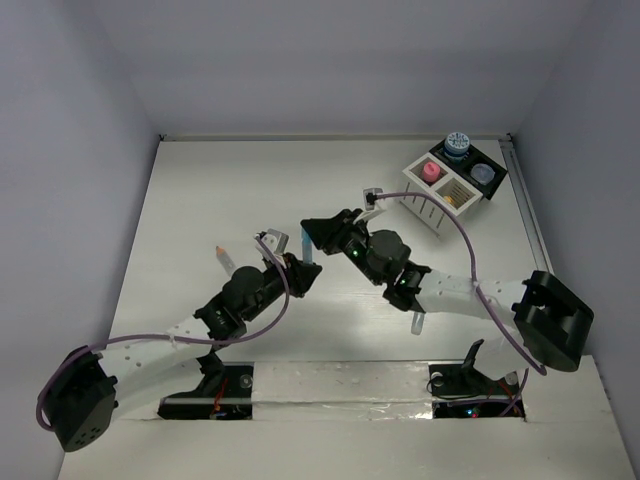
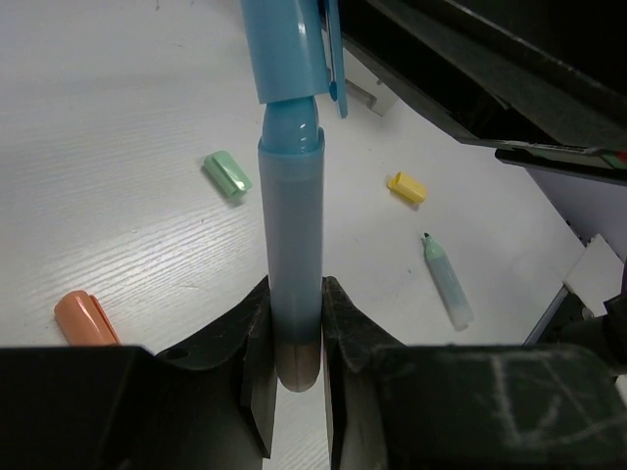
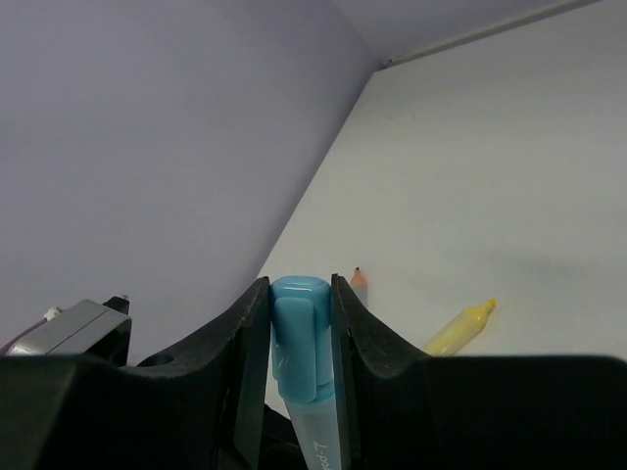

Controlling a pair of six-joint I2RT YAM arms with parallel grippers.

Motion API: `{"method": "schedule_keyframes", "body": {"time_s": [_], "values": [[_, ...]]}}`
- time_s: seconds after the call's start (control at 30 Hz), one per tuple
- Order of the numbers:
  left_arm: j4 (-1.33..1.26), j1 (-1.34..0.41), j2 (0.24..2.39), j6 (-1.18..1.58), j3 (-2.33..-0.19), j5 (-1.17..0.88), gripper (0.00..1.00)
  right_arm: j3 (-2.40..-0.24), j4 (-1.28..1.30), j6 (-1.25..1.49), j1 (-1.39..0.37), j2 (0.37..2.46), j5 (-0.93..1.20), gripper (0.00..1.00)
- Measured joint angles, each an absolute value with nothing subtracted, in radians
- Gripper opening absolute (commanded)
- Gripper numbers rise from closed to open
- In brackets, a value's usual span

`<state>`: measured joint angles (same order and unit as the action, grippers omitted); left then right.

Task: Sort the stationery into containers
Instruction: Close the pen cap on the pen.

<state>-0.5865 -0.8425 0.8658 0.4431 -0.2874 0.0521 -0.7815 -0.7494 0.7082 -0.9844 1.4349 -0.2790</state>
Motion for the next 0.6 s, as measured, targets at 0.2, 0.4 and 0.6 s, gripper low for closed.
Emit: {"method": "schedule_keyframes", "body": {"time_s": [0.2,0.4,0.6], "values": [[-0.56,-0.842,0.854,0.457,-0.29,0.043,0.0,-0.762,-0.752,0.68,-0.991,1.433,-0.305,0.0],[-0.513,-0.842,0.845,0.477,-0.315,0.021,0.0,-0.74,-0.763,0.625,-1.001,1.414,-0.32,0.0],[-0.482,-0.844,0.823,0.481,-0.341,0.014,0.0,-0.738,-0.762,0.601,-1.009,1.382,-0.318,0.0]]}}
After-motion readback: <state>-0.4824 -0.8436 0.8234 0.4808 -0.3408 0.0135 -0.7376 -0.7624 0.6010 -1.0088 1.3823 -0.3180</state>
